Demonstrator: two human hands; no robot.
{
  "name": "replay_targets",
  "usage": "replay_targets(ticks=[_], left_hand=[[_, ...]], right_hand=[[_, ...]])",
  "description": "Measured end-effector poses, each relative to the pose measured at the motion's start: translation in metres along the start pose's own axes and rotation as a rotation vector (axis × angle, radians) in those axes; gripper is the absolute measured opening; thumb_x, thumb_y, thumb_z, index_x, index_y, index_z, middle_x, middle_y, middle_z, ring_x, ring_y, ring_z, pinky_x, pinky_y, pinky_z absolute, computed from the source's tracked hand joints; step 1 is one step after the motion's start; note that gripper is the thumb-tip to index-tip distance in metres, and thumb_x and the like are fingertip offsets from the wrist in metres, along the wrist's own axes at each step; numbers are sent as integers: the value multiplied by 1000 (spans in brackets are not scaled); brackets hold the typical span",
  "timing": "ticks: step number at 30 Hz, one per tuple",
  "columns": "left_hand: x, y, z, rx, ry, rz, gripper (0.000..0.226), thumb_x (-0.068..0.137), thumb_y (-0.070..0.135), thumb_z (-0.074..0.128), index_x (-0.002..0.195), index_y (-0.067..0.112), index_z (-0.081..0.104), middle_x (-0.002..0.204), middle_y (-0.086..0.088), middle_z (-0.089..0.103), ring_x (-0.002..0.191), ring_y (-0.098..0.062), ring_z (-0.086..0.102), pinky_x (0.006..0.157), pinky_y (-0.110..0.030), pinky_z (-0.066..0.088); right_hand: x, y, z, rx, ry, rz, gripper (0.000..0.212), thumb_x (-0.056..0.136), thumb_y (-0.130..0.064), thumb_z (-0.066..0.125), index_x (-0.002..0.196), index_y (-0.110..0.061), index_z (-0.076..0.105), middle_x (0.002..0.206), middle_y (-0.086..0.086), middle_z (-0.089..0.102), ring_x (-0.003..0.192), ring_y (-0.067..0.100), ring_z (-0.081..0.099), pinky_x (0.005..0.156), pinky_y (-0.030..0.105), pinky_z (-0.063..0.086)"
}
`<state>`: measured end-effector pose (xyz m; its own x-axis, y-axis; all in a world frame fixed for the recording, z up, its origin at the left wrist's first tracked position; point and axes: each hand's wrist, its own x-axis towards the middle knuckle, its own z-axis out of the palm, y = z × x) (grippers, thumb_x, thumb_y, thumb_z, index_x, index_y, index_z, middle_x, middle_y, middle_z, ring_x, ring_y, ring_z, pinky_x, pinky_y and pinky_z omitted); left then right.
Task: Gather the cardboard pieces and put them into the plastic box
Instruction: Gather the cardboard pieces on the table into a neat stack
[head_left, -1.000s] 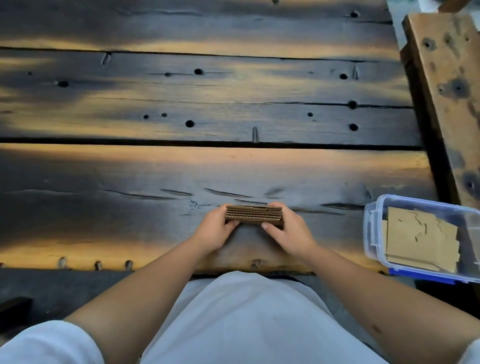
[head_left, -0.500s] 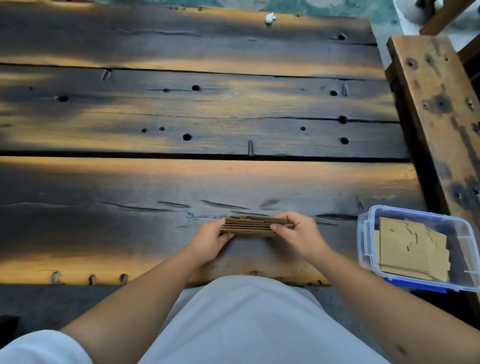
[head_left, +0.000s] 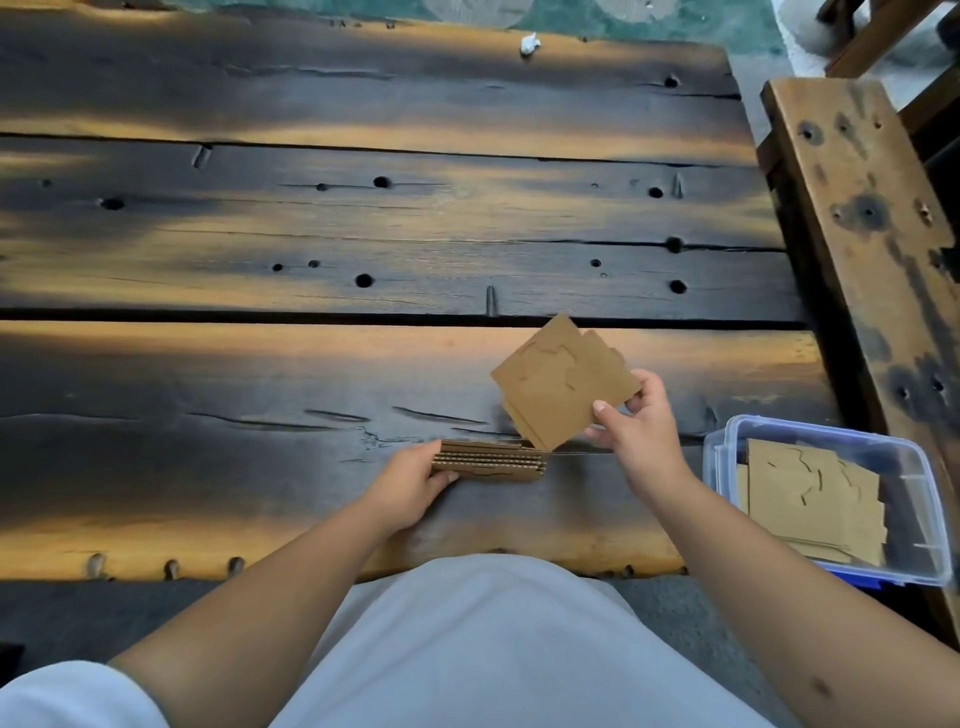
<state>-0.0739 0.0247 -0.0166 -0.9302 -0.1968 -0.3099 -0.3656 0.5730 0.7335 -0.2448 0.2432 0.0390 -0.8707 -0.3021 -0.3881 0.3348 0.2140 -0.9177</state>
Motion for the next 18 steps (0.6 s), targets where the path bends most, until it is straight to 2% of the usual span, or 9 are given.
replay_targets(ticks=[4,9,11,13,16,18], left_hand=[[-3,0,1,15,-8,7,25,88,11,64,113,14,65,110,-4,68,105,-20,60,87,-22,41],[-9,0,3,4,-9,4,17,89,14,63,105,20,64,102,7,62,99,-12,57,80,-4,32],[-9,1,4,0,5,-6,17,89,13,63,105,19,64,102,6,63,98,-12,57,81,-6,34],[-9,1,5,-1,18,-27,17,89,13,64,106,16,64,104,1,66,99,-14,58,81,-14,37],[-9,3,6,-8,15,-44,11,89,12,63,99,17,63,99,1,66,97,-18,59,76,-17,36],[-9,4,6,-20,23,-57,11,89,12,62,97,19,62,97,3,65,97,-18,59,74,-15,35]], right_hand=[[6,-4,1,24,-30,-27,47,92,-1,55,106,-46,47,109,-4,58,89,8,67,68,30,58],[11,5,10,-107,-79,-41,22,95,-8,53,99,-29,59,86,-4,65,76,5,59,76,31,52],[11,12,14,-117,-146,43,20,95,-7,54,96,-26,59,91,-3,66,80,7,61,74,29,52],[9,21,17,-95,-221,143,19,95,-3,53,95,-21,59,99,0,67,90,13,65,74,27,56],[5,35,19,-104,-301,230,19,94,1,52,94,-16,59,100,3,70,94,17,68,81,28,56],[2,41,19,-170,-349,223,15,93,2,54,99,-11,59,102,3,72,97,18,67,88,30,52]])
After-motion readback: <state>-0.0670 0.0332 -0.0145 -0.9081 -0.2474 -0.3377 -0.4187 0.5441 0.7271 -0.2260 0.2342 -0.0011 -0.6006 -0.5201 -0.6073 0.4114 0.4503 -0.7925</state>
